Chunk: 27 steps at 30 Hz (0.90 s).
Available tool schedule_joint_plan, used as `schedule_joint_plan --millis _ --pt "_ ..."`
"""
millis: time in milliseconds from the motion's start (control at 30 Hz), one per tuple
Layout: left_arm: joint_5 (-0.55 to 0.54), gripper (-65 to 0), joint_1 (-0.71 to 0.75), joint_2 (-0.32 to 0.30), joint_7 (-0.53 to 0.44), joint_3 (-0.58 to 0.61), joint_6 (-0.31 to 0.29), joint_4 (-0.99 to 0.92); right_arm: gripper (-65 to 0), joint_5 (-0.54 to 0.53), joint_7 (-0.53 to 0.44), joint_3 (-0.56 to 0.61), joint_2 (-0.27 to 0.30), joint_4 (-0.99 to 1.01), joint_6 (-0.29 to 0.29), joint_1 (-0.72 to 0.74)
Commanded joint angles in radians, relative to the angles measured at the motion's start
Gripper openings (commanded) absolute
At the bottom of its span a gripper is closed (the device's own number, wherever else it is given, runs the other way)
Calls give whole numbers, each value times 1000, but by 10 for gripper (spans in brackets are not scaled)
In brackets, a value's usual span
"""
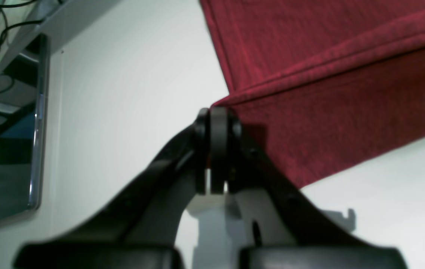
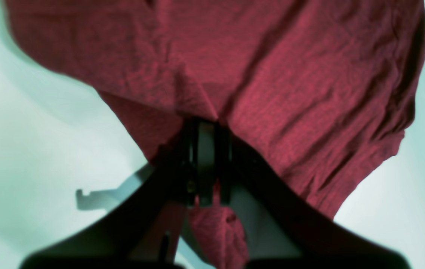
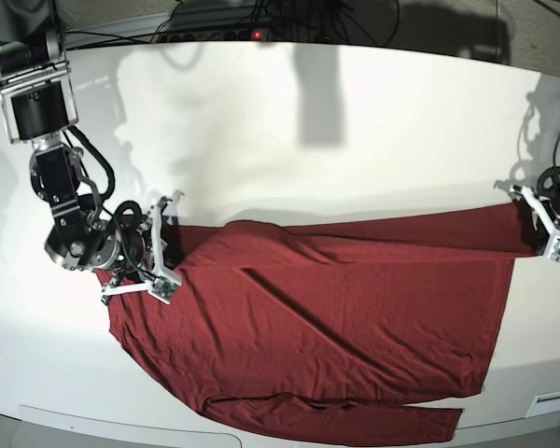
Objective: Fold the T-shirt properly
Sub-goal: 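Lower the shoulder edge onto the table, stretching the shirt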
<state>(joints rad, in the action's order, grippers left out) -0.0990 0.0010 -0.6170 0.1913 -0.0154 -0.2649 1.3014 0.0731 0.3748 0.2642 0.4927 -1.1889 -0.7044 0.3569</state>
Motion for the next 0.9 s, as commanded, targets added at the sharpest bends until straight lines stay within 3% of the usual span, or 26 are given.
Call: schedule_joint_plan --millis 0,300,667,800,867 --pt "0 -650 -18 -17 -21 -10 13 2 -650 -6 -28 -8 14 2 9 36" --pt "54 -650 -23 66 -124 -10 11 -66 -650 29 -76 -8 -51 128 6 113" --pt "72 -650 -37 68 -141 -10 11 -67 -650 58 -77 -8 -55 222 11 140" --pt "72 -650 -37 68 -144 -10 11 -67 -650 57 -80 -8 -55 223 47 142" --pt "72 -650 -37 68 -144 -10 23 -67 -553 48 -80 -8 -55 222 60 145"
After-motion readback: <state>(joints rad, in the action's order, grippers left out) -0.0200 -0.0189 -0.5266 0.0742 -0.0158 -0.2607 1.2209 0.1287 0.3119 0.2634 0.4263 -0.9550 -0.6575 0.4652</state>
